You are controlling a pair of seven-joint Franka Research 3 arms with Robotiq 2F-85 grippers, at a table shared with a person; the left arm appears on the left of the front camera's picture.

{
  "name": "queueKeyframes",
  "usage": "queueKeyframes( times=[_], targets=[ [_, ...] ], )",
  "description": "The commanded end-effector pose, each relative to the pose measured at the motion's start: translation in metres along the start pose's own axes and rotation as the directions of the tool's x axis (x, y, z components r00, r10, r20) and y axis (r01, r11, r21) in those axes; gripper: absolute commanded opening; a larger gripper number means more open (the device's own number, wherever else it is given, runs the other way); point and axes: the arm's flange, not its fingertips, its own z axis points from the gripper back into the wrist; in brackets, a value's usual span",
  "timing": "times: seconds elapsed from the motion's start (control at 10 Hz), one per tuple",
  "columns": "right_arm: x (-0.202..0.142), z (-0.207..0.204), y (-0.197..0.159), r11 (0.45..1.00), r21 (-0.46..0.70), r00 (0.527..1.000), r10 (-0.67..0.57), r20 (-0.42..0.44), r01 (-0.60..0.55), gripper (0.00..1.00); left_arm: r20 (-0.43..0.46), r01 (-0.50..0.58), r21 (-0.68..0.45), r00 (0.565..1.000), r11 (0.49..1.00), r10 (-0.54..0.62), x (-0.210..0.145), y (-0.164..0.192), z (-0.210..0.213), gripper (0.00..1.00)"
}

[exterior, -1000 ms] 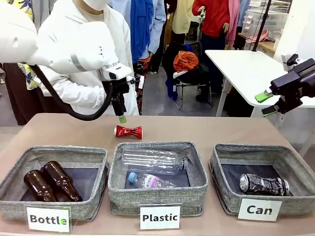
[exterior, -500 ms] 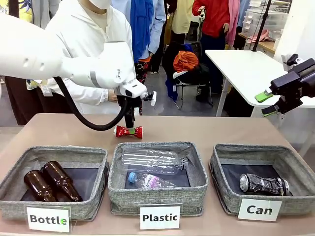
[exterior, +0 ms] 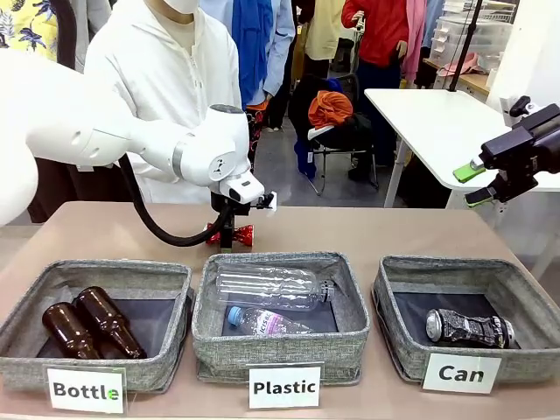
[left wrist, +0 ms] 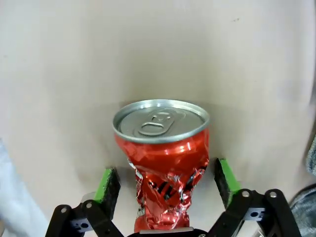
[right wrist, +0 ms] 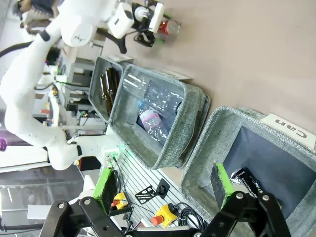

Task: Sort the can waste into the basket.
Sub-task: Pick up the can waste from the table and place it in the right Fabric basket.

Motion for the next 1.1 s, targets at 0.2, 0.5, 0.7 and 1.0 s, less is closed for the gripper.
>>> queueKeyframes(
  times=[0.2,0.5,0.7,1.0],
  targets=[
    [-0.001,0.003,0.000,1.000,0.000,1.000,0.016,-0.007,-0.016,1.00,-0.024,-0.008,0.011,1.000,1.000,0.008,0.004,0.007,0.006,1.00],
    [-0.001,0.003,0.000,1.000,0.000,1.000,0.016,-0.007,-0.016,1.00,-0.037,0.000,0.004,0.999,1.000,0.001,0.003,0.008,0.005,0.00],
    [-0.001,0.003,0.000,1.000,0.000,1.000,0.016,-0.007,-0.016,1.00,-0.037,-0.007,-0.001,0.999,1.000,0.007,0.003,0.008,0.005,0.00],
    [-0.001,0.003,0.000,1.000,0.000,1.000,0.016,-0.007,-0.016,1.00,-0.027,-0.025,0.023,0.999,0.999,0.025,-0.001,0.006,0.016,0.00]
  ],
)
